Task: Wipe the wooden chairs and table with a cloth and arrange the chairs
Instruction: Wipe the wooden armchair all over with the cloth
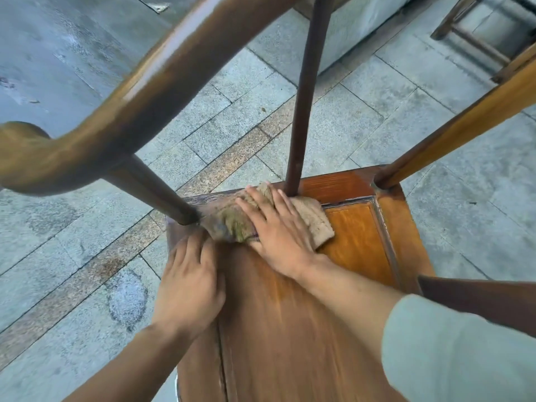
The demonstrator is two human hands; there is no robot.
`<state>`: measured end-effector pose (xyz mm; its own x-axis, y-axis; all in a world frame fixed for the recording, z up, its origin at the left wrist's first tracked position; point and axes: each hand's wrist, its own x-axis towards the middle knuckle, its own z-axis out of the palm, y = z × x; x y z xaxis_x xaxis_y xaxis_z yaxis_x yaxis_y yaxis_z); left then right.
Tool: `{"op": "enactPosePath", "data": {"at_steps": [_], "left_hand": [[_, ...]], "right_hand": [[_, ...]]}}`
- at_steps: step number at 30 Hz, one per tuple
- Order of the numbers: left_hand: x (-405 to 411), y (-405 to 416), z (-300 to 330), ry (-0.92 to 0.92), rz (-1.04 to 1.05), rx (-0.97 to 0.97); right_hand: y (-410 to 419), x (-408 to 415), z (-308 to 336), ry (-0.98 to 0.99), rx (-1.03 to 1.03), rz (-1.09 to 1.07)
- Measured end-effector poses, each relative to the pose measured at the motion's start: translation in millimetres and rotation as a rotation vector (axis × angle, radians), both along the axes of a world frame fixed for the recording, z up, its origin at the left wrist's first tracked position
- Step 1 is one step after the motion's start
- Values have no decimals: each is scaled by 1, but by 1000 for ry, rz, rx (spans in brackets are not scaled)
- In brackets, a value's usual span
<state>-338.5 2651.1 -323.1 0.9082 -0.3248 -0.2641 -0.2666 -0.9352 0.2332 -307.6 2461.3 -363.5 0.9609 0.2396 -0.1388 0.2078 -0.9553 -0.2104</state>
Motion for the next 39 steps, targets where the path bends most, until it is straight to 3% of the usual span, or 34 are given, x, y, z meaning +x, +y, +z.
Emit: {"op": "enactPosePath", "data": {"at_steps": [4,11,15,19,24,28,33,39], "left_hand": [[-4,21,-4,58,27,55],[-9,39,-18,54,-20,62],[-11,44,-18,61,-14,62],[-18,58,-21,64,5,63],[-30,71,-27,60,30,10],[-63,86,-35,-50,50,-50],[-84,114,-38,-74,143,-130],[-80,129,-42,-42,400,-193]], "right_hand": [[30,29,-11,9,2,-238],[43,41,-14,3,-31,-370],[59,78,-11,8,-21,-551],[80,66,-10,-4,-16,-306],[99,-8,4,47,46,-195],[115,-87,13,111,97,62],[105,-41,15,124,39,311],[154,-14,1,77,88,132]]}}
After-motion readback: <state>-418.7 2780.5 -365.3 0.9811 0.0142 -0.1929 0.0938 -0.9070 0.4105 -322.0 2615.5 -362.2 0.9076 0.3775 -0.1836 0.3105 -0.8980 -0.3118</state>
